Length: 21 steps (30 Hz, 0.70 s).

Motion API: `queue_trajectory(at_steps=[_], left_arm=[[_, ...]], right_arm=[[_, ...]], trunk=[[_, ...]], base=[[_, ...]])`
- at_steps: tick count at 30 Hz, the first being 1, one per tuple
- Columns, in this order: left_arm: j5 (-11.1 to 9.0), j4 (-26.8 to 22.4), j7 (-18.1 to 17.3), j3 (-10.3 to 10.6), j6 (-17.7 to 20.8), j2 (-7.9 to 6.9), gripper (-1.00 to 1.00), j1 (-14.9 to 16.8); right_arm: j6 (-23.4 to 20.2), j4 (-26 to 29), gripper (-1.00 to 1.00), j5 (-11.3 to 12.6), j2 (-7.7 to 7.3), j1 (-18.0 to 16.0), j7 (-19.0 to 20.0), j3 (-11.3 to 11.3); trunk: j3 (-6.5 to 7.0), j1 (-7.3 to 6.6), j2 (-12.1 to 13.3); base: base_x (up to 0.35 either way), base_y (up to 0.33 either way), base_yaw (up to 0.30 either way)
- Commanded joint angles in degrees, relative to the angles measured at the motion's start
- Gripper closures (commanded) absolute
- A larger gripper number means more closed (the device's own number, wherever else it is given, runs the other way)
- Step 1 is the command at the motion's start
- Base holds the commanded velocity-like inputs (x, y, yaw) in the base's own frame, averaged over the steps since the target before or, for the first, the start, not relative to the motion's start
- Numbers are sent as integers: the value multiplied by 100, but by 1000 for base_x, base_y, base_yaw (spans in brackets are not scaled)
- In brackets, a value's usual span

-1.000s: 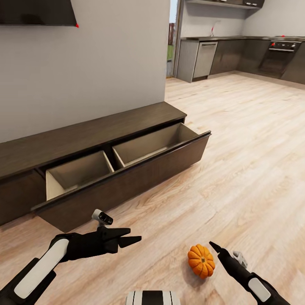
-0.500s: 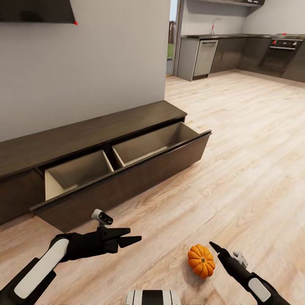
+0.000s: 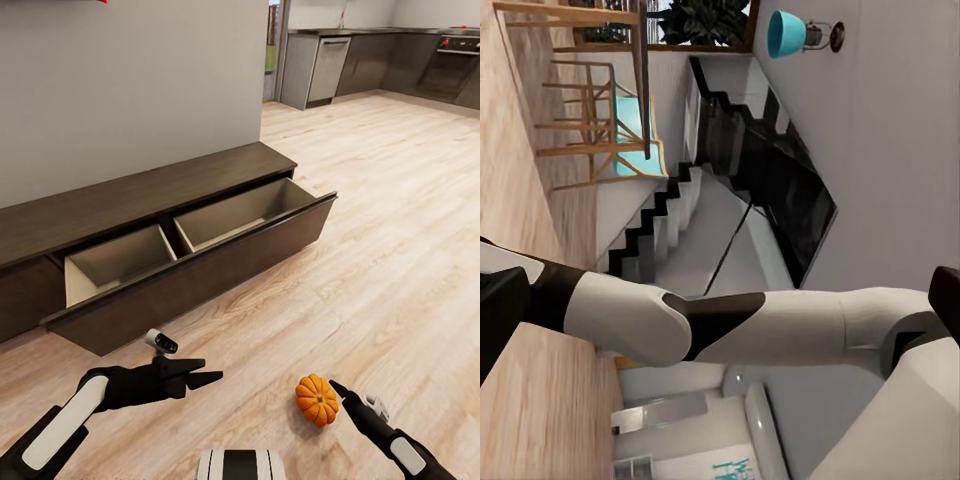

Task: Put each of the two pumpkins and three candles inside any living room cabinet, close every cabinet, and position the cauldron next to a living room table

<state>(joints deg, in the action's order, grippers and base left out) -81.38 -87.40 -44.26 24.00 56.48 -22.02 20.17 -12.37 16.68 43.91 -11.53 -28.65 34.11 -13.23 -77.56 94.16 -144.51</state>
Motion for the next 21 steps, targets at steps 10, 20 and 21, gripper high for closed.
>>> queue_trajectory(at_steps=[10,20,21], left_arm=[[-18,-59,-94,8,29,-19,-100,2],[-1,-74,-977,25,37,-81,-100,-13],[-1,-75,-1042,25,38,-88,-100,-16]], right_arm=[[-55,30,-100,48,1,-2,8,-5],[-127,63,-100,39,1,-4,7,-4],[-128,63,-100,39,1,-4,7,-4]], trunk=[[-226,24,-15],[-447,50,-28],[-470,53,-30]], base=[[0,0,0],[0,0,0],[0,0,0]])
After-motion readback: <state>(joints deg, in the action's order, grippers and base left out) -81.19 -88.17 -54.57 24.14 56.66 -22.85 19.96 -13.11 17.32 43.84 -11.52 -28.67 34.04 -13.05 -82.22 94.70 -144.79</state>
